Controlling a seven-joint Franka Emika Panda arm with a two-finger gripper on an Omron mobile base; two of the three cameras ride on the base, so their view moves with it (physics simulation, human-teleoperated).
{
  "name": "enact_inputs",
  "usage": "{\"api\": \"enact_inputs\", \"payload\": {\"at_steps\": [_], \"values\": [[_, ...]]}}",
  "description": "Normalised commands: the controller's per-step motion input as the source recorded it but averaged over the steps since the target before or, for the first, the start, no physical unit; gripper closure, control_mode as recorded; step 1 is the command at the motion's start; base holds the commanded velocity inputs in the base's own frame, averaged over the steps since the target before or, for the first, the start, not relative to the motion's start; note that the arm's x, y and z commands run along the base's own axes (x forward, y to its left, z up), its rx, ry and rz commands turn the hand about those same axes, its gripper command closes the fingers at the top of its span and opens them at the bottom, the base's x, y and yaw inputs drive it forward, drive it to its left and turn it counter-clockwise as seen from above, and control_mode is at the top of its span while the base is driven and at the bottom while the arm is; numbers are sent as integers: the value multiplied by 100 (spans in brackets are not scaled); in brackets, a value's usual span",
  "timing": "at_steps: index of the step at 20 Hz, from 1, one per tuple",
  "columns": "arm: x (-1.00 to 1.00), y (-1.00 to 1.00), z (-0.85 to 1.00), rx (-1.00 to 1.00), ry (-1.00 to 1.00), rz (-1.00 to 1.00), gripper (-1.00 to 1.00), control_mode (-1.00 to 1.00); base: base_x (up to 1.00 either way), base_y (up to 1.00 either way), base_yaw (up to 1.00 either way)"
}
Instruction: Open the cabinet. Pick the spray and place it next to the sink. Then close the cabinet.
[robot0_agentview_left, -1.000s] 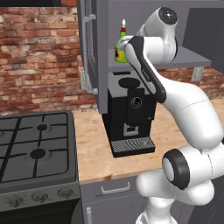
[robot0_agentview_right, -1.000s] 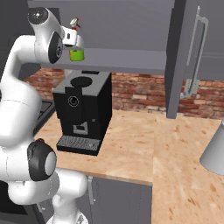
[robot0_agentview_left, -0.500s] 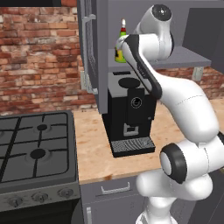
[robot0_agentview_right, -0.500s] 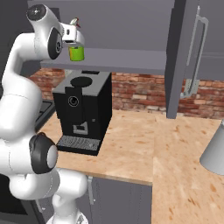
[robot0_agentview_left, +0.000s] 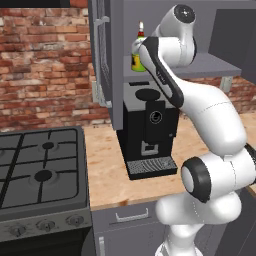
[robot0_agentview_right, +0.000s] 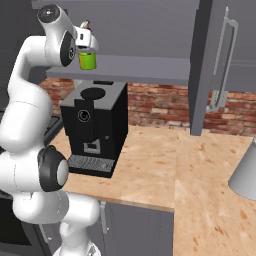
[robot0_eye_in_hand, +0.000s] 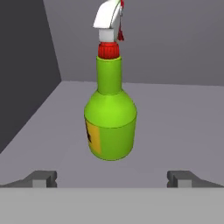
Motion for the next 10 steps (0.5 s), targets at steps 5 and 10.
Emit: {"api": "enact_inputs", "payload": {"at_steps": [5,10], "values": [[12,4,13,2,0,0,-100,-100,0,0,0],[1,0,1,0,0,0,-100,-100,0,0,0]]}}
